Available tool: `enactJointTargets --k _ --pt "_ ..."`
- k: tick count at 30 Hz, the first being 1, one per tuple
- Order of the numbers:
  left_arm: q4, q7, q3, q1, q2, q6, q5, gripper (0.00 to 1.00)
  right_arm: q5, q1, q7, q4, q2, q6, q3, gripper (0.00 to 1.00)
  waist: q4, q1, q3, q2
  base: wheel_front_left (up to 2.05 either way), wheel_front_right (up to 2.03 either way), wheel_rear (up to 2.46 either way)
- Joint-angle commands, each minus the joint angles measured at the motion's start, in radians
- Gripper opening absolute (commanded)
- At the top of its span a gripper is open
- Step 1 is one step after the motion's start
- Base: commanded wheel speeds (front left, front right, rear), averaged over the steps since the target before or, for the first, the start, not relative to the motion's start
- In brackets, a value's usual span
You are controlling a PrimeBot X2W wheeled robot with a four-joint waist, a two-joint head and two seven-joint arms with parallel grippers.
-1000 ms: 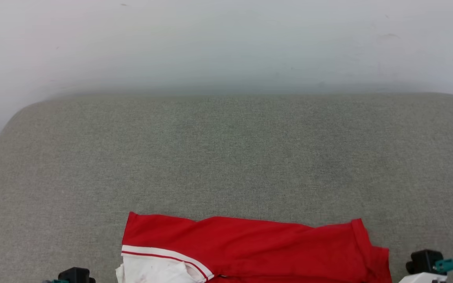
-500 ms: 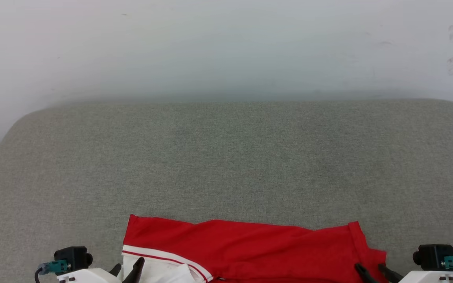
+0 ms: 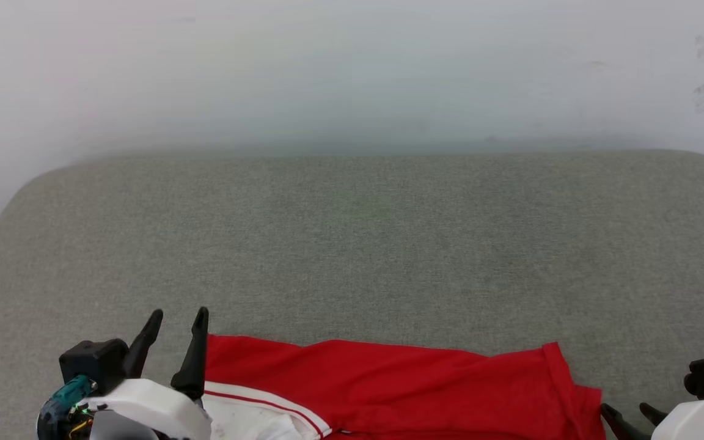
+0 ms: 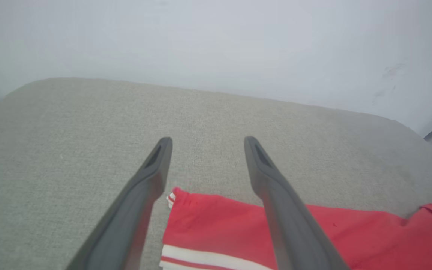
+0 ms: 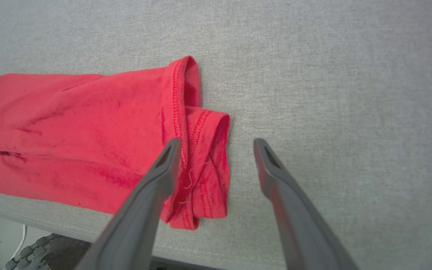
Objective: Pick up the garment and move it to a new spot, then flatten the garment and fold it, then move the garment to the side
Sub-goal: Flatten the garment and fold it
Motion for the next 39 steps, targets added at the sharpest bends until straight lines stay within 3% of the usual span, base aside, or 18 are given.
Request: enactJointTargets --k 1,8,21,22,24,39 --pt "-0.012 -0.027 0.000 -0.014 -0.006 0.011 0.024 1.00 -0.012 -0.009 0.015 -0.007 -0.014 -0.001 0.002 1.00 0.014 0.0000 0.010 -0.0001 0.00 0.00 0.00" --pt "-0.079 -0.079 0.022 -0.033 -0.054 0.034 0.108 1.00 -0.022 -0.034 0.054 -0.007 -0.011 -0.001 0.024 1.00 0.058 0.0000 0.078 -0.0001 0.00 0.00 0.00" --pt "-0.114 -0.086 0.052 -0.083 -0.112 0.013 0.175 1.00 0.012 -0.074 0.134 0.162 0.050 0.000 0.091 1.00 0.093 0.0000 0.204 -0.0001 0.00 0.00 0.00" --pt "-0.111 -0.087 0.055 -0.082 -0.115 0.012 0.177 1.00 0.026 -0.070 0.142 0.167 0.059 0.001 0.101 0.58 0.091 0.0000 0.203 -0.0001 0.00 0.00 0.00" --pt "-0.104 -0.087 0.059 -0.073 -0.117 0.009 0.181 1.00 0.040 -0.072 0.143 0.164 0.067 0.001 0.113 0.00 0.085 0.0000 0.196 -0.0001 0.00 0.00 0.00" --pt "-0.072 -0.072 0.055 -0.001 -0.101 0.016 0.170 1.00 0.071 -0.086 0.105 0.069 -0.019 -0.001 0.084 0.00 0.034 0.0000 0.060 -0.0001 0.00 0.00 0.00"
